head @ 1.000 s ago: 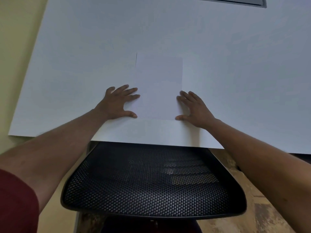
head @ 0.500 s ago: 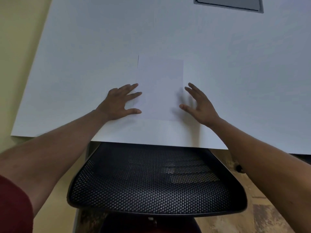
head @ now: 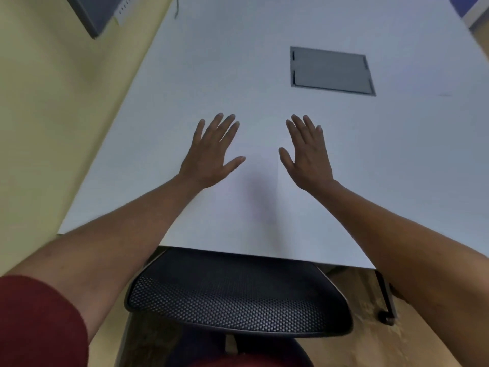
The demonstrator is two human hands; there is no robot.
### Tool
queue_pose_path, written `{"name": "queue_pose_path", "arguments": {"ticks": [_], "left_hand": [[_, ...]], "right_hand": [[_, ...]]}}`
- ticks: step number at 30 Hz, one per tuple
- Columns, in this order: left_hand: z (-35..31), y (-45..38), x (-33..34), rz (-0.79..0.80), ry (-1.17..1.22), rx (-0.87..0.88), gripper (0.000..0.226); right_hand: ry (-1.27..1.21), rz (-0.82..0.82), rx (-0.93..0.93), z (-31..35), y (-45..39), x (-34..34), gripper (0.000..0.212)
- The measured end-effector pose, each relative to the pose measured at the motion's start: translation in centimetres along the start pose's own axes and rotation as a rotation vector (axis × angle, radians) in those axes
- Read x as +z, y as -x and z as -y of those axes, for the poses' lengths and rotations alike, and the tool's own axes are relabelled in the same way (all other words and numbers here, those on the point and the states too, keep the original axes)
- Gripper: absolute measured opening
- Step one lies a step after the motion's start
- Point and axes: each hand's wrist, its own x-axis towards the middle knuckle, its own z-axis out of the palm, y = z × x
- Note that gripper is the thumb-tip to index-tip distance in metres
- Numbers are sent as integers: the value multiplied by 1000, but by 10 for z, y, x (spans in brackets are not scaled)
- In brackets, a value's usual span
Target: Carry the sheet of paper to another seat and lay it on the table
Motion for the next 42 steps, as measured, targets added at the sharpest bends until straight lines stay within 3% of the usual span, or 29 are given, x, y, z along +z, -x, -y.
{"name": "queue_pose_path", "arguments": {"ticks": [6, 13, 22, 33, 40, 42], "left_hand": [[-30, -32, -62, -181, -80, 4, 84], [-51, -64, -107, -222, -106, 57, 87], [-136, -119, -150, -323, -3, 293, 87], [-410, -96, -173, -410, 244, 739, 87], [-548, -73, -189, -469, 264, 841, 88], [-620, -54, -190, -459, 320, 864, 88]], "right_hand": [[69, -126, -33, 21, -27, -62, 65], [135, -253, 2, 29, -26, -125, 67], [309, -456, 266, 8, 51, -226, 66], [597, -573, 712, -43, 305, -364, 67], [649, -632, 837, -69, 417, -417, 69], [669, -625, 866, -91, 476, -445, 69]]}}
